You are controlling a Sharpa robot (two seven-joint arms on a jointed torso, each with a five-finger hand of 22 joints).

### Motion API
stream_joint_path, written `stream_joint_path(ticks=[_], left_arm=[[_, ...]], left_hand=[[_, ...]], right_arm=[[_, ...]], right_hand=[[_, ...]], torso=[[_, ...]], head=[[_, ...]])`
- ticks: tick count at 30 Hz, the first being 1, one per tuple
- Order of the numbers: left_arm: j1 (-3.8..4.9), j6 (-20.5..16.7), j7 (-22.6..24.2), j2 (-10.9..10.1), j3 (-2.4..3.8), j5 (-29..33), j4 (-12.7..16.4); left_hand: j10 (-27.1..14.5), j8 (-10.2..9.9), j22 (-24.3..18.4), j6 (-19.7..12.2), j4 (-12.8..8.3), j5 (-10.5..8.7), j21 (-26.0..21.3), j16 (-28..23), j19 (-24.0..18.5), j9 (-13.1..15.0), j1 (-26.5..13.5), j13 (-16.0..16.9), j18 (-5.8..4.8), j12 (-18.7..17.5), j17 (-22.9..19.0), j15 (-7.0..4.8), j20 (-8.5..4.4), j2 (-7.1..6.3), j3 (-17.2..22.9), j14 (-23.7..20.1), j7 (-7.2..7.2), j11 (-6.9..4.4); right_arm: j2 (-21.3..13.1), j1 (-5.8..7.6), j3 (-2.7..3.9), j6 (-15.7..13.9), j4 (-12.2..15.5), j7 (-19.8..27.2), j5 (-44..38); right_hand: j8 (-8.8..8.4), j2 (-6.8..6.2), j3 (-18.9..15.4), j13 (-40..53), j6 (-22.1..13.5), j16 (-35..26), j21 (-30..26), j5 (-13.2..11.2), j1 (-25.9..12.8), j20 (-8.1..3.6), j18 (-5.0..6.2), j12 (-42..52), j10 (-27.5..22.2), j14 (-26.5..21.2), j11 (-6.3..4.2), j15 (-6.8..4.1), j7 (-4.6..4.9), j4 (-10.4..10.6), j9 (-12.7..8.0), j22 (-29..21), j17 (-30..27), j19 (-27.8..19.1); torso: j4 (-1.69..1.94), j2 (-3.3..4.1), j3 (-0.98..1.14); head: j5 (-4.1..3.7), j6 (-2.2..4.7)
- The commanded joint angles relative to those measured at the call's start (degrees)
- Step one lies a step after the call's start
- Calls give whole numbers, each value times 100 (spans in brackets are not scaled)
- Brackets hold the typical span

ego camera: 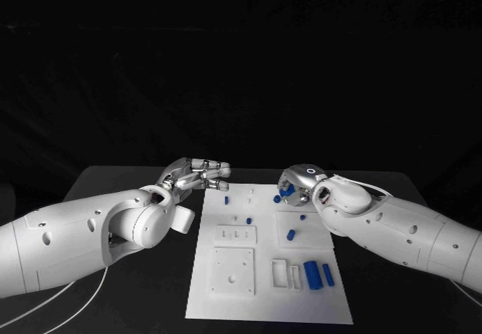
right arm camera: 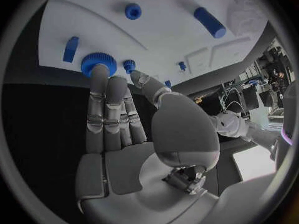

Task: Assemble the parts on the task board

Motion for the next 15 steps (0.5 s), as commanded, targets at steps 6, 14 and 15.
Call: stream_joint_path(ticks=[6, 14, 15], left_arm=[[18, 96, -23, 5, 14, -9, 27], [19, 107, -44, 22, 15, 0, 10], [19, 108, -45, 23, 15, 0, 9]], left_hand=[[-53, -27, 6, -8, -27, -5, 26, 41, -53, 3, -61, 7, -54, -21, 1, -15, 6, -1, -8, 2, 32, 5], [-68, -27, 2, -18, -28, -7, 34, 48, -56, 4, -69, 7, -51, -22, 2, -14, 9, 4, -19, 4, 35, 9], [-68, -27, 2, -18, -28, -7, 34, 48, -56, 4, -69, 7, -51, -22, 2, -14, 9, 4, -19, 4, 35, 9]], right_arm=[[66, -37, 3, -10, -30, -42, -200], [91, -62, 3, -23, -41, -59, -217], [92, -63, 3, -22, -40, -59, -217]], right_hand=[[14, -53, 114, 3, 64, 39, -78, -57, 6, -5, -120, 5, 13, -27, -31, -6, -11, 10, 8, 225, -10, 69], [16, -42, 201, 4, 80, 66, -223, -111, -2, -8, -125, 6, 32, -34, -35, -10, -13, 50, 9, 461, -12, 111], [15, -40, 208, 3, 88, 69, -231, -114, -7, -9, -128, 6, 39, -34, -38, -11, -16, 57, 9, 474, -11, 115]], torso=[[27, 116, -9], [22, 172, -15], [22, 173, -15]], head=[[-18, 50], [-28, 48], [-29, 47]])
